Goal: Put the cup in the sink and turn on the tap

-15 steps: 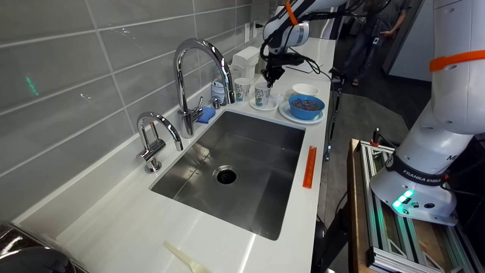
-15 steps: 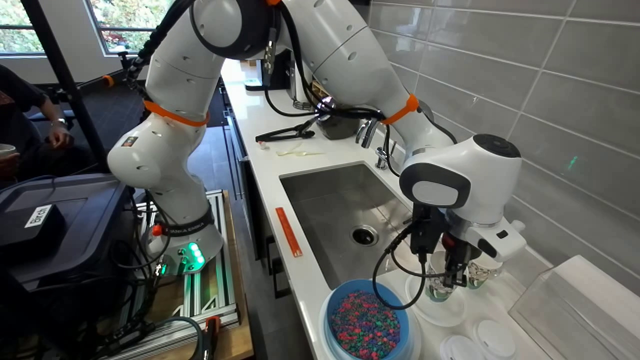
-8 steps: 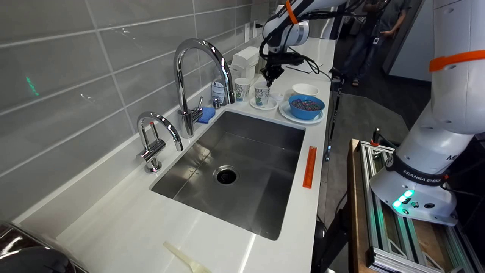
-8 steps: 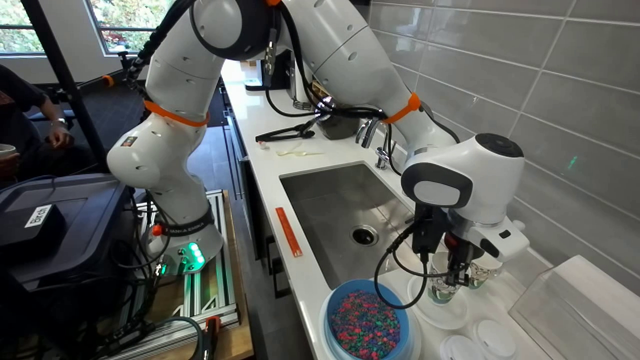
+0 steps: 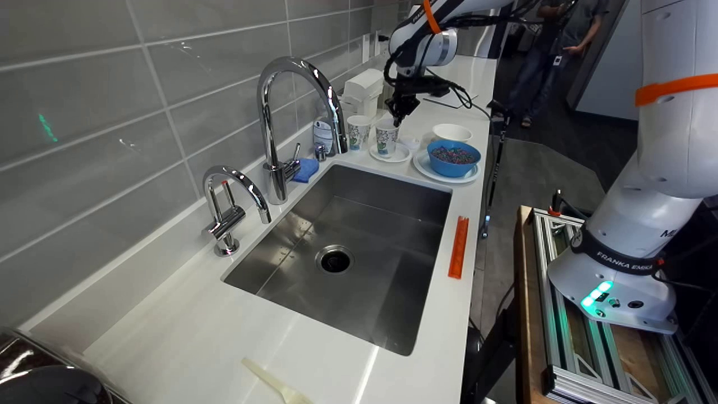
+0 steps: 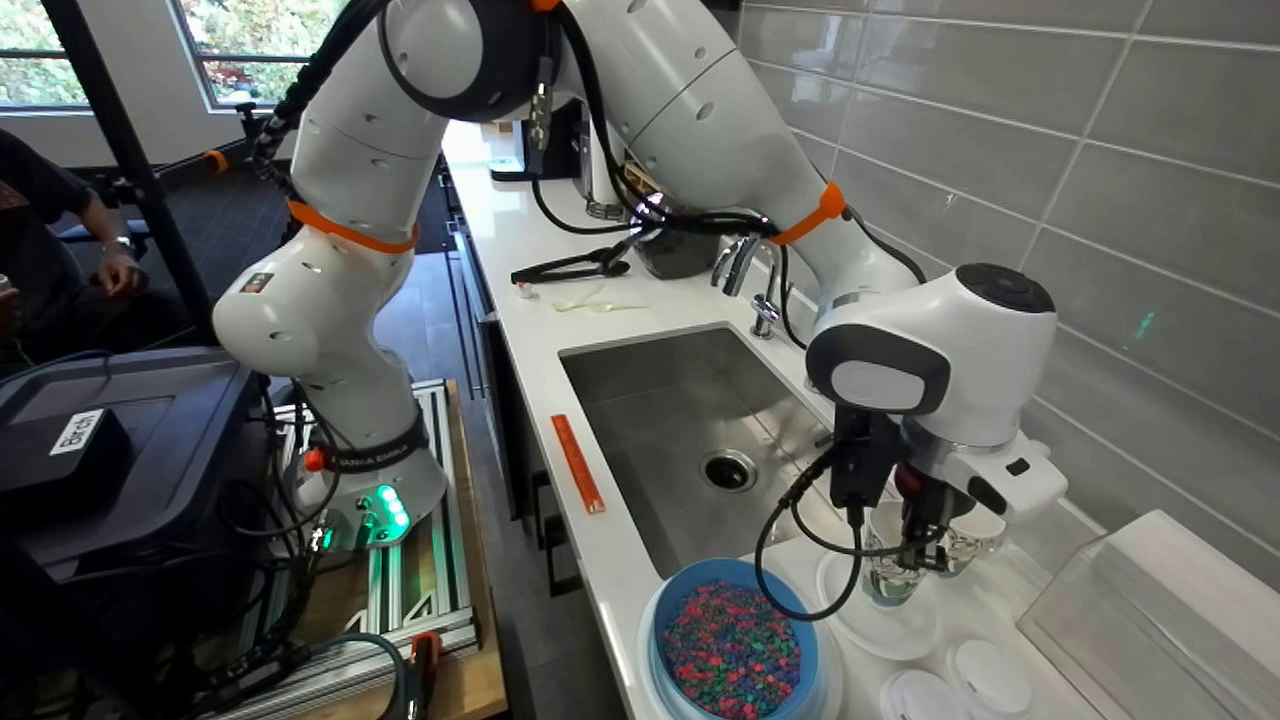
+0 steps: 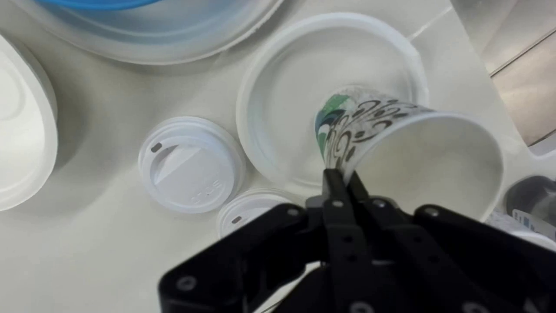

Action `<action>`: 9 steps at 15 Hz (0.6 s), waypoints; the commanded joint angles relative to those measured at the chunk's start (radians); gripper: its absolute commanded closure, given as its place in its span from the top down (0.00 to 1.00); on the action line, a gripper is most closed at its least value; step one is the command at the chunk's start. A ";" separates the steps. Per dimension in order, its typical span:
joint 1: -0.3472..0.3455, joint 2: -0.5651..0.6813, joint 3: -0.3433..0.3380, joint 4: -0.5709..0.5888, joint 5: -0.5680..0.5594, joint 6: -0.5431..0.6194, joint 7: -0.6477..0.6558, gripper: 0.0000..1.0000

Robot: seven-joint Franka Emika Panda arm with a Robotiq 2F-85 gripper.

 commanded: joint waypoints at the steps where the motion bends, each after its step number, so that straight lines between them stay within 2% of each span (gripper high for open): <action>1: -0.030 -0.022 0.022 0.001 0.040 -0.012 -0.060 0.01; 9: -0.047 -0.107 0.019 -0.020 0.035 -0.049 -0.165 0.01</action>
